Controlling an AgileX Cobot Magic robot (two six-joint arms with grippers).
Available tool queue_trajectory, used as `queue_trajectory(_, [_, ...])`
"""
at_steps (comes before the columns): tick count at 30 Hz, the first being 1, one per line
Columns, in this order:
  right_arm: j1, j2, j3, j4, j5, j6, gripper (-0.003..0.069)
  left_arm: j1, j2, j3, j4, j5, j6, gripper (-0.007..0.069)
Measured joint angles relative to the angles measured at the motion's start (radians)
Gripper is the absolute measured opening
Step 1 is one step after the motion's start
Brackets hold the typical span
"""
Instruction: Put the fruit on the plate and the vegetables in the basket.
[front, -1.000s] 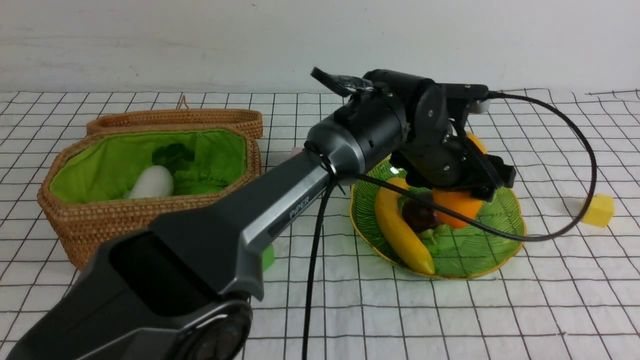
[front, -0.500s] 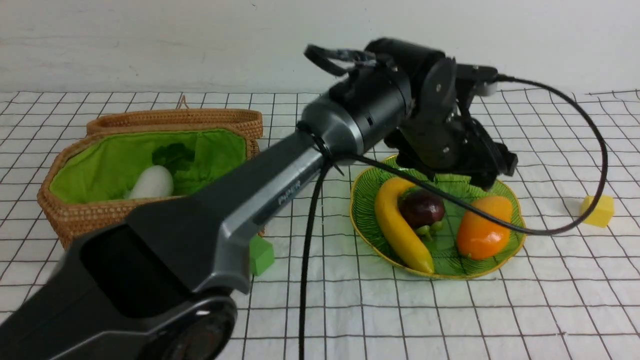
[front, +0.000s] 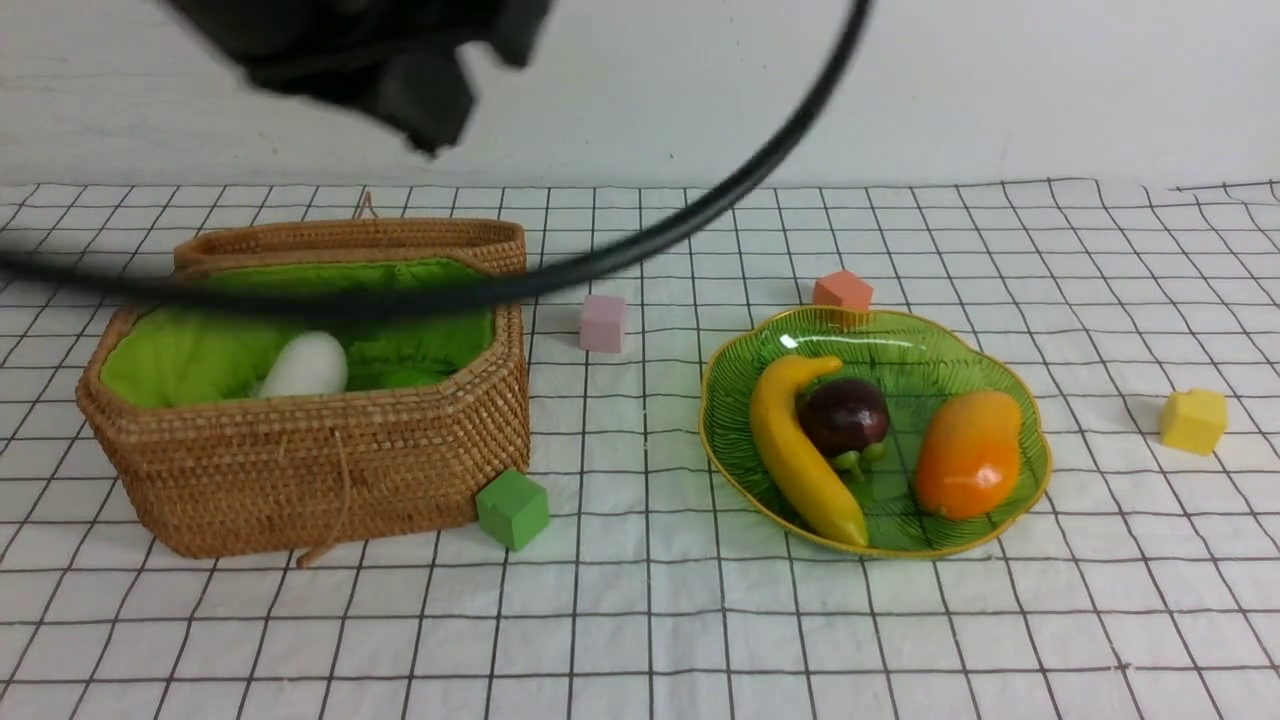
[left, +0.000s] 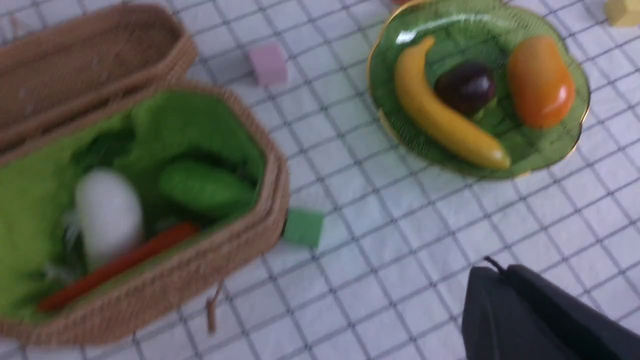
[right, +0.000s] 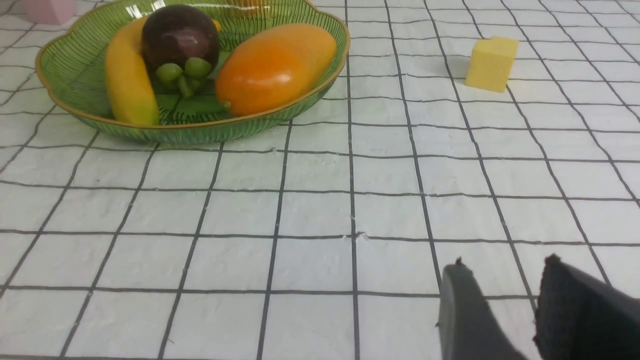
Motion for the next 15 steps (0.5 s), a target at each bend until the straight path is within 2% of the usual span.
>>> queue_trajectory(1, [0.0, 0.0, 0.0, 0.0, 0.0, 0.0, 0.0242, 0.001, -0.017, 0.02, 0.0, 0.0, -0.003, -0.0013])
queue_trajectory(4, [0.0, 0.0, 0.0, 0.0, 0.0, 0.0, 0.0242, 0.009, -0.301, 0.355, 0.023, -0.049, -0.062, -0.0013])
queue_trajectory(8, [0.0, 0.0, 0.0, 0.0, 0.0, 0.0, 0.0242, 0.009, -0.588, 0.679, 0.002, -0.115, -0.08, -0.0013])
queue_trajectory(12, [0.0, 0.0, 0.0, 0.0, 0.0, 0.0, 0.0242, 0.009, -0.758, 0.848, -0.059, -0.13, -0.083, -0.0013])
queue_trajectory(15, [0.0, 0.0, 0.0, 0.0, 0.0, 0.0, 0.0242, 0.009, -0.836, 0.893, -0.077, -0.151, -0.083, -0.0013])
